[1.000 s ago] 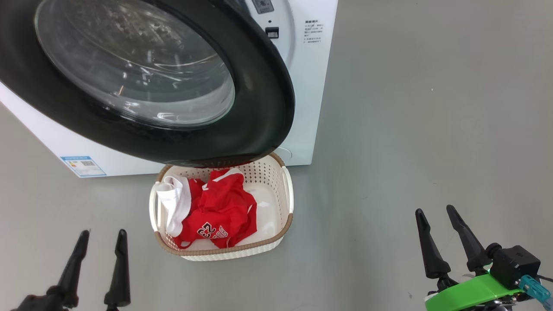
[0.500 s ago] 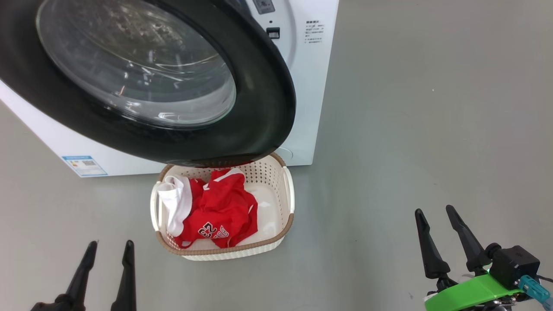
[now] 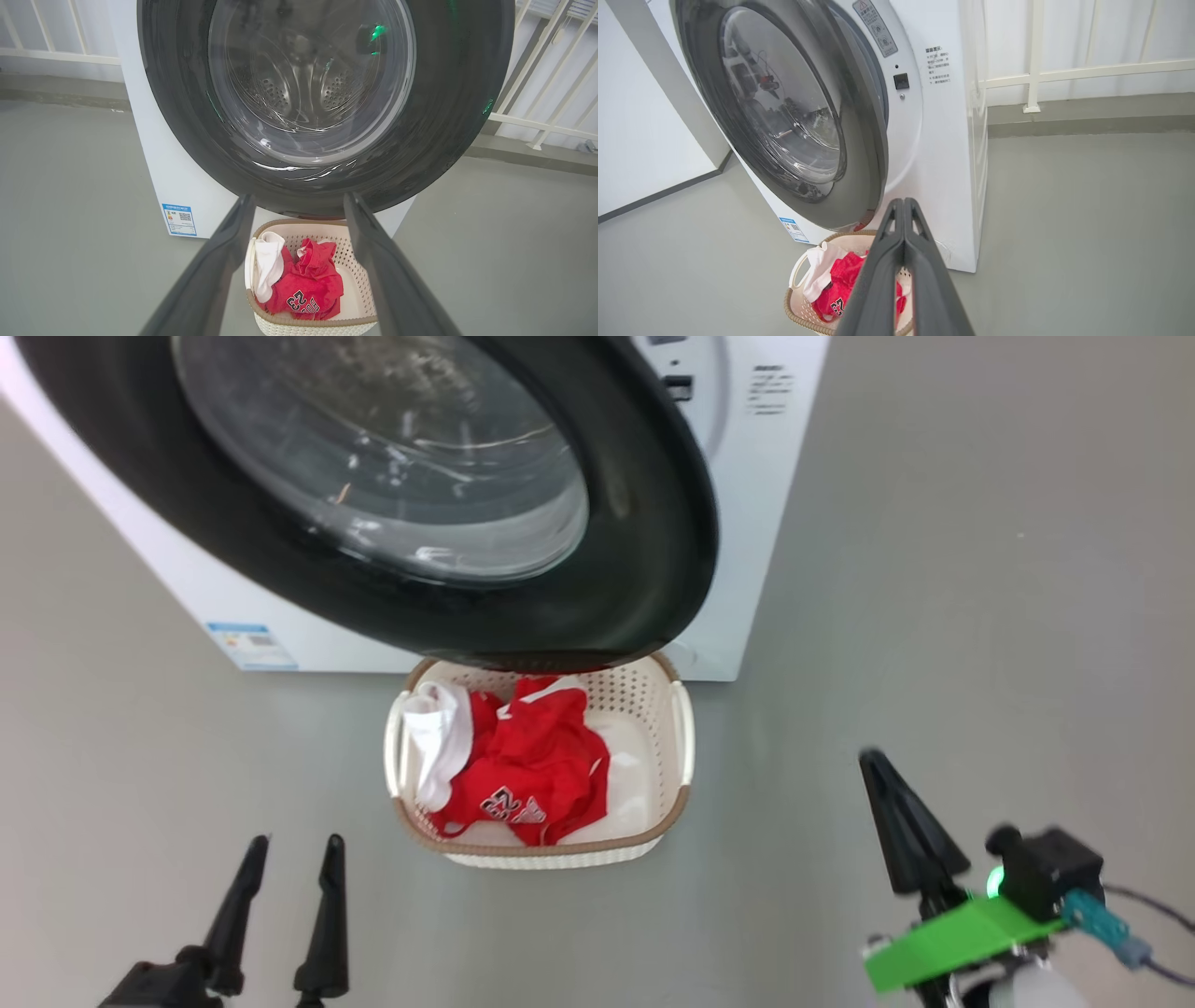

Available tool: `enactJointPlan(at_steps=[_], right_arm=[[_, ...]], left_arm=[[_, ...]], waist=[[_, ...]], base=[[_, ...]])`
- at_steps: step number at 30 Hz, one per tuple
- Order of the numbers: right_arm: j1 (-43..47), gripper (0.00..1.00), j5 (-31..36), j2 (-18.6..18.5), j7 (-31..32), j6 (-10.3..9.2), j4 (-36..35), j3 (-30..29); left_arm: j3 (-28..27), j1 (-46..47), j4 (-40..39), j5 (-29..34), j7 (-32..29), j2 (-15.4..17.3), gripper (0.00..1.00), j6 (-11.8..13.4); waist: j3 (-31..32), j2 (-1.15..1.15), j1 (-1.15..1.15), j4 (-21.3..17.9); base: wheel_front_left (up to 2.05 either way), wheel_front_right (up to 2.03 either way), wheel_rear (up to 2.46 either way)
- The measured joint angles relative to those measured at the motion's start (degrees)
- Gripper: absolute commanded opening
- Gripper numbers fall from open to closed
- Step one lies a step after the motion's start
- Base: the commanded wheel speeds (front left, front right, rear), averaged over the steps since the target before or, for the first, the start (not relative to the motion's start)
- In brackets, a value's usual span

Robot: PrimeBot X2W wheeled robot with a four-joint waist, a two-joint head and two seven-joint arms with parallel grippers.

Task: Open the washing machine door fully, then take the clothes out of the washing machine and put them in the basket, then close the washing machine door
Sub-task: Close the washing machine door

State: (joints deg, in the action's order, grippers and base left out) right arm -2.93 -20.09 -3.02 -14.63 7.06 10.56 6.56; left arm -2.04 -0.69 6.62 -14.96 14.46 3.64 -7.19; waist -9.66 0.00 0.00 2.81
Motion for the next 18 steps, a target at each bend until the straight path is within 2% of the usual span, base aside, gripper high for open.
enactJointPlan(at_steps=[10,18], right_arm=[[-12.43,0.00,-0.07,-0.27,-0.01,0.00,1.34,3.24],[-19.85,0.00,-0.05,-1.79,-0.01,0.00,2.52,2.34]], left_arm=[[2.65,4.42,1.11,-1.18,0.00,-0.93,1.00,0.00],[5.45,7.92,1.42,-3.25,0.00,-1.21,1.00,0.00]], waist=[[-4.08,0.00,0.00,5.22],[-8.26,0.00,0.00,9.63]], base=[[0.00,0.00,0.00],[0.00,0.00,0.00]])
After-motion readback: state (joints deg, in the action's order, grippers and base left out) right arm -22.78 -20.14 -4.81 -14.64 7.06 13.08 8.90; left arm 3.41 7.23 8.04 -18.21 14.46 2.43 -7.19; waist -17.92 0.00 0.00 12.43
